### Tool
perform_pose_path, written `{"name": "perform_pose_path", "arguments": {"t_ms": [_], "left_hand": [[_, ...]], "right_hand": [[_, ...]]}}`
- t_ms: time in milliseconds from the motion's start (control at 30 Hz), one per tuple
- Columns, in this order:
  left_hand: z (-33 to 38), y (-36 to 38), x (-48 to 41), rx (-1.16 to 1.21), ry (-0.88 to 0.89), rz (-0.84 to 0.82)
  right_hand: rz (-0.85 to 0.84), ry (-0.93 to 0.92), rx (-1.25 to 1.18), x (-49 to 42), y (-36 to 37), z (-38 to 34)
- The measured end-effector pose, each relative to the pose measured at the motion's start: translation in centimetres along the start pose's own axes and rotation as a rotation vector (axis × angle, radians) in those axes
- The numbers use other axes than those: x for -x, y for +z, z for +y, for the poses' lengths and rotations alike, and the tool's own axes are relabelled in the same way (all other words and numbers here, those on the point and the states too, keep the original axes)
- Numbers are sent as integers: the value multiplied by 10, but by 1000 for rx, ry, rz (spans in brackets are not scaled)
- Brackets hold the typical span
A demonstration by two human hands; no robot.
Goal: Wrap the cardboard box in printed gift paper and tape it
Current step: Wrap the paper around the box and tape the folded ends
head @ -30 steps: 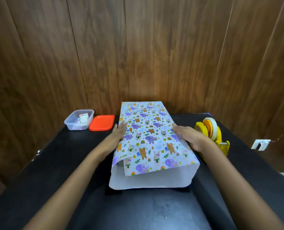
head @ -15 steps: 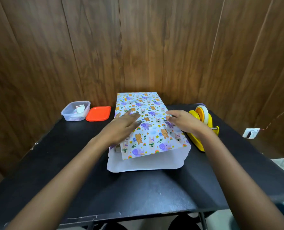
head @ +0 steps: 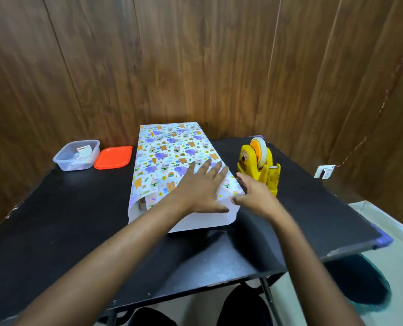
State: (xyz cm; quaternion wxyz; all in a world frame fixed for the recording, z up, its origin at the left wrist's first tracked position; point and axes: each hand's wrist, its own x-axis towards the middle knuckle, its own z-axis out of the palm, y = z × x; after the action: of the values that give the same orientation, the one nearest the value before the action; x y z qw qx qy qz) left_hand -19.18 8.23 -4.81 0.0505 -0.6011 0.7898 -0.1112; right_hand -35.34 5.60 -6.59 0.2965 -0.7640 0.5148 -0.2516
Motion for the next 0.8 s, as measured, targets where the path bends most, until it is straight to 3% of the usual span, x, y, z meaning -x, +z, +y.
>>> {"name": "perform_pose_path", "arguments": {"t_ms": [67, 167, 267, 367, 467, 633, 800], "left_hand": [[11, 6, 4, -78, -29, 99], [12, 5, 11, -183, -17, 190], [5, 2, 21, -272, 23, 146], [1, 1, 31, -334, 39, 91], [-5, 6, 38, -319, 83, 152], [-23, 21, 53, -273, 98, 334], [-35, 14, 67, -305, 104, 401]], "right_hand": [[226, -62, -53, 0, 21, 6], [410, -97, -62, 3, 39, 7], [461, -136, 54, 10, 49, 8], [514, -288, 185, 11, 56, 7], [465, -308, 369, 7, 54, 5], [-23, -186, 549, 15, 34, -12], [-113, -267, 722, 1, 38, -46]]}}
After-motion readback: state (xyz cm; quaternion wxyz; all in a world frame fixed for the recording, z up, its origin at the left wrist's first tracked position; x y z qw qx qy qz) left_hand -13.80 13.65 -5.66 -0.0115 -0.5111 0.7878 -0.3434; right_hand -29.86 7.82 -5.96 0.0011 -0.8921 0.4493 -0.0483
